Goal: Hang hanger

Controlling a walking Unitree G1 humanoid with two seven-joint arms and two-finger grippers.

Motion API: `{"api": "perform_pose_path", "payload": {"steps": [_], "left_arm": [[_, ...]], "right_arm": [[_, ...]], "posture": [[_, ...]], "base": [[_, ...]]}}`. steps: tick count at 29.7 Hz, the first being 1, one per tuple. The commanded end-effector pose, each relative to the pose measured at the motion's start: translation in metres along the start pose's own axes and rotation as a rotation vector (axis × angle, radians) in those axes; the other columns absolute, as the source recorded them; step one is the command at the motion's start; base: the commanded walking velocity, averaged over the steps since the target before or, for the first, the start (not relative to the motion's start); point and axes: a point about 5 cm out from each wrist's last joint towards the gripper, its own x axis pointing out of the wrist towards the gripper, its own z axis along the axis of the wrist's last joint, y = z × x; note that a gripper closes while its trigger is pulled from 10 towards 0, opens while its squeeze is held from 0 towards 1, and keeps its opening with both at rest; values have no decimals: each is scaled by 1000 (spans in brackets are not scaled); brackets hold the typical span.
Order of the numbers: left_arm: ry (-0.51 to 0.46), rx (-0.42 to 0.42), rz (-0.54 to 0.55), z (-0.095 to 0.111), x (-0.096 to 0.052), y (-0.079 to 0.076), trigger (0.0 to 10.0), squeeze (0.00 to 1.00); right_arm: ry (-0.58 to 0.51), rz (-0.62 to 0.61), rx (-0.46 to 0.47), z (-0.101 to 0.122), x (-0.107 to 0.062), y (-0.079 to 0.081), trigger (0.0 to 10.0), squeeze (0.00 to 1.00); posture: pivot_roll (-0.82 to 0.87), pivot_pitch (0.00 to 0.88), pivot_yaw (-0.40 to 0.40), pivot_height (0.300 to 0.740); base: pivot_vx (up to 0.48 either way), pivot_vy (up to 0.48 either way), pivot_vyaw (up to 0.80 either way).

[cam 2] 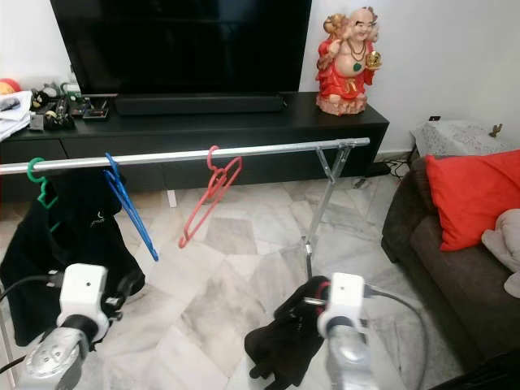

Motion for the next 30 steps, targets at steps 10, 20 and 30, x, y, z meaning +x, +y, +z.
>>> {"api": "perform_pose_path", "payload": {"steps": [10, 20, 30], "left_arm": [[9, -22, -13, -1, 0, -6, 10000, 0], [18, 26, -35, -2, -2, -7, 10000, 0], [15, 43, -73, -1, -2, -11, 10000, 0]], "right_arm": [[-40, 23, -29, 9, 2, -4, 10000, 0], [-20, 5, -26, 8, 4, -5, 10000, 0], [-7, -36, -2, 7, 5, -12, 10000, 0]], "posture": [[159, 0, -34, 740], [162, 0, -40, 740], [158, 0, -36, 740]], "base": [[0, 0, 800], [0, 0, 713], [0, 0, 0]]}}
